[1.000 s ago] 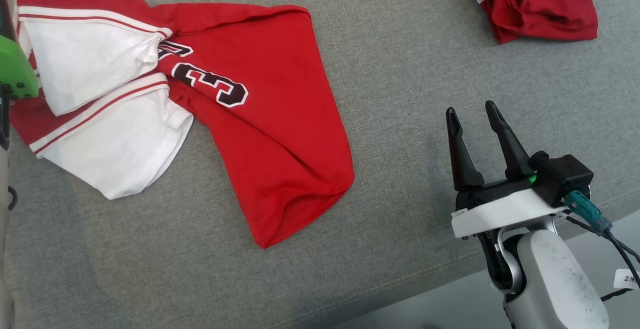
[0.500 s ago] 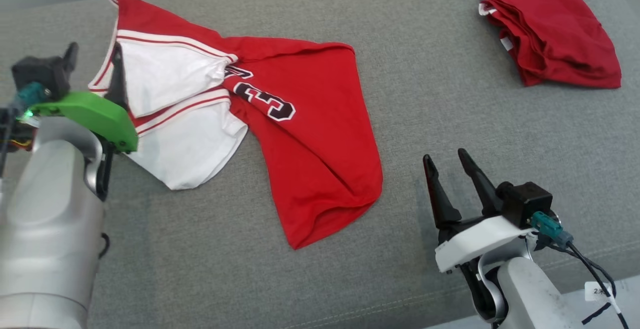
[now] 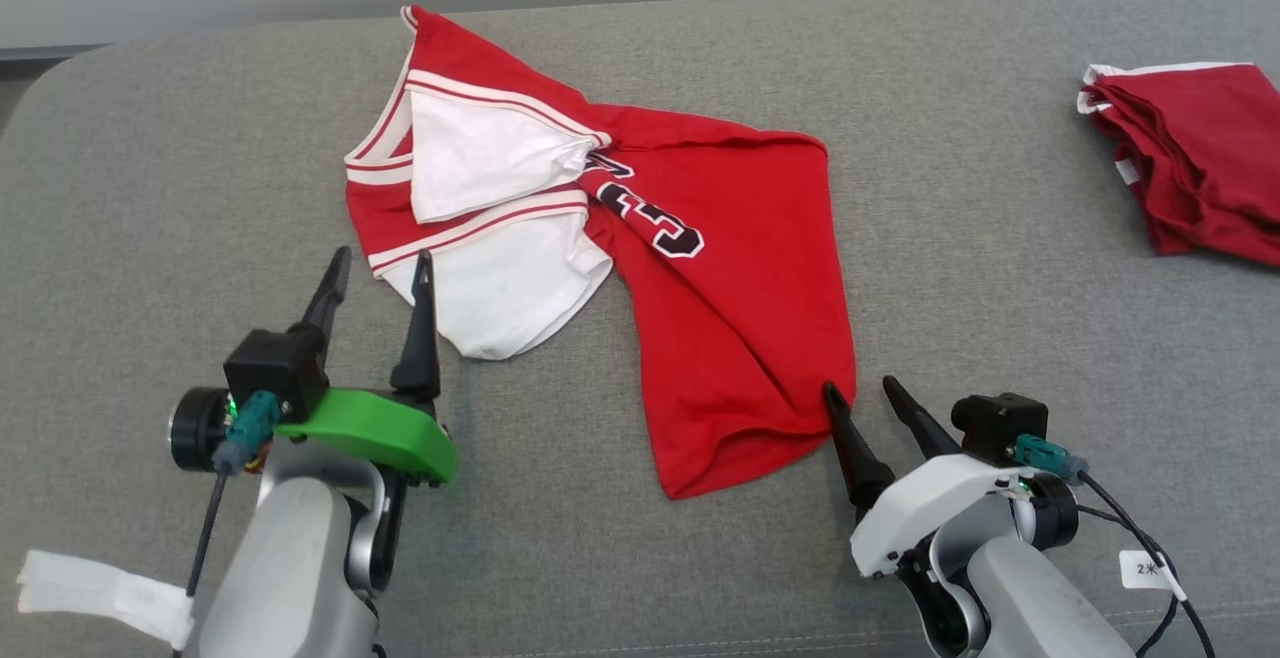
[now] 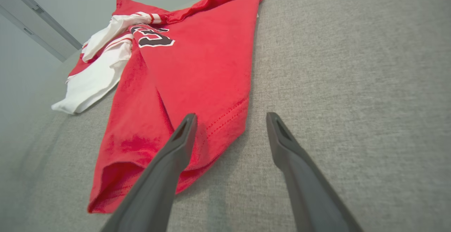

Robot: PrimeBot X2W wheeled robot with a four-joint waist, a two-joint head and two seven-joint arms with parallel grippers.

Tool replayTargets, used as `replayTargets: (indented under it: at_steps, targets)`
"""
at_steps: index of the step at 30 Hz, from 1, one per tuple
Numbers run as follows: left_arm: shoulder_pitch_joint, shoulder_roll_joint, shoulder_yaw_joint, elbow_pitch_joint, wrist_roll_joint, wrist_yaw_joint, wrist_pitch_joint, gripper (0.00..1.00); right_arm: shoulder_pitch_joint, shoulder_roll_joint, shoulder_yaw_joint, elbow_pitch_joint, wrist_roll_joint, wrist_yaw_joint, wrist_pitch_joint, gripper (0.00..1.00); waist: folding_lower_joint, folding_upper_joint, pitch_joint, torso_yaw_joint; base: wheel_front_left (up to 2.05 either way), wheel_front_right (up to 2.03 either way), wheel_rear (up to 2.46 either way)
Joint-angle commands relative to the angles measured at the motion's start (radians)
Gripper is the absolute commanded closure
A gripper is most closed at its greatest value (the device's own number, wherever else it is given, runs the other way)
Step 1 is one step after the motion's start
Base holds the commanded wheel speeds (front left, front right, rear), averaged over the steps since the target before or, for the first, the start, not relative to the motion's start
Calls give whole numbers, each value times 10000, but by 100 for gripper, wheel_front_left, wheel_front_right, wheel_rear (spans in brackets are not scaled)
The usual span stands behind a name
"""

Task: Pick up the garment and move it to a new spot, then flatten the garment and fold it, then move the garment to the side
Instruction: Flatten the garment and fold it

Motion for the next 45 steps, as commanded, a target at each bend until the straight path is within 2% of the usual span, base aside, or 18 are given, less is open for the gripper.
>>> replayTargets:
  at_steps: [1, 7, 8, 9, 11, 12, 17, 21, 28, 33, 40, 41, 42, 43, 44, 45]
  targets:
    - [598, -178, 0, -622, 87, 165, -31, 0, -292, -31, 32, 579, 135, -15, -31, 0, 0, 97, -32, 411, 0, 0, 0]
    - [1538, -454, -25, -1651, 9, 371, -30, 0, -690, -29, 282, 1786, 349, -15, -62, 0, 0, 97, -71, 685, 0, 0, 0]
    - [1679, -485, -18, -1795, -8, 425, -30, 0, -745, -29, 351, 1943, 399, -15, -99, 4, 0, 97, -88, 722, 0, 0, 0]
    - [1825, -521, -5, -1922, -31, 465, -31, 0, -803, -25, 411, 2072, 452, -15, -127, 45, 0, 97, -106, 752, 0, 0, 0]
    - [2072, -570, -6, -2105, -53, 544, -32, 0, -978, -20, 508, 2229, 503, -15, -235, 85, 0, 97, -128, 794, 0, 0, 0]
    - [2158, -586, -16, -2169, -49, 590, -30, 0, -1073, -23, 499, 2306, 502, -15, -294, 100, 0, 97, -134, 813, 0, 0, 0]
    - [2416, -627, -49, -2354, -26, 697, -30, 0, -1624, -46, 44, 2625, -24, -15, -480, 100, 0, 97, -136, 869, 0, 0, 0]
    - [2445, -655, -77, -2438, -42, 725, -31, 0, -2184, -104, -878, 2896, -990, -15, -512, 100, 0, 97, -70, 925, 0, 0, 0]
    - [2300, -693, -171, -2533, -99, 686, -31, 0, -3301, -1120, -2096, 3211, -2473, -17, -103, 100, 0, 97, 232, 1092, 0, 0, 0]
    - [2082, -707, -289, -2522, -123, 646, -31, 0, -4134, -1834, -2265, 3753, -2780, -17, 412, 100, 0, 97, 487, 1253, 0, 0, 0]
    - [1910, -719, -557, -2437, -180, 629, -33, 0, -5091, -2265, -2069, 4653, -3030, -17, 345, 100, 0, 97, 667, 1393, 0, 0, 0]
    - [1900, -718, -616, -2430, -206, 635, -33, 0, -5223, -2312, -1988, 4748, -3070, -17, 273, 90, 0, 97, 678, 1391, 0, 0, 0]
    - [1891, -719, -683, -2411, -234, 636, -31, 0, -5331, -2359, -1935, 4848, -3109, -17, 202, 65, 0, 97, 684, 1381, 0, 0, 0]
    - [1871, -720, -759, -2397, -274, 639, -31, 0, -5427, -2385, -1862, 4931, -3169, -17, 117, 27, 0, 97, 688, 1365, 0, 0, 0]
    - [1850, -719, -822, -2382, -317, 656, -33, 0, -5535, -2403, -1820, 5007, -3192, -17, 28, 0, 0, 97, 689, 1343, 0, 0, 0]
    - [1836, -719, -886, -2354, -337, 672, -31, 0, -5629, -2419, -1776, 5082, -3204, -17, -50, 0, 0, 97, 686, 1313, 0, 0, 0]
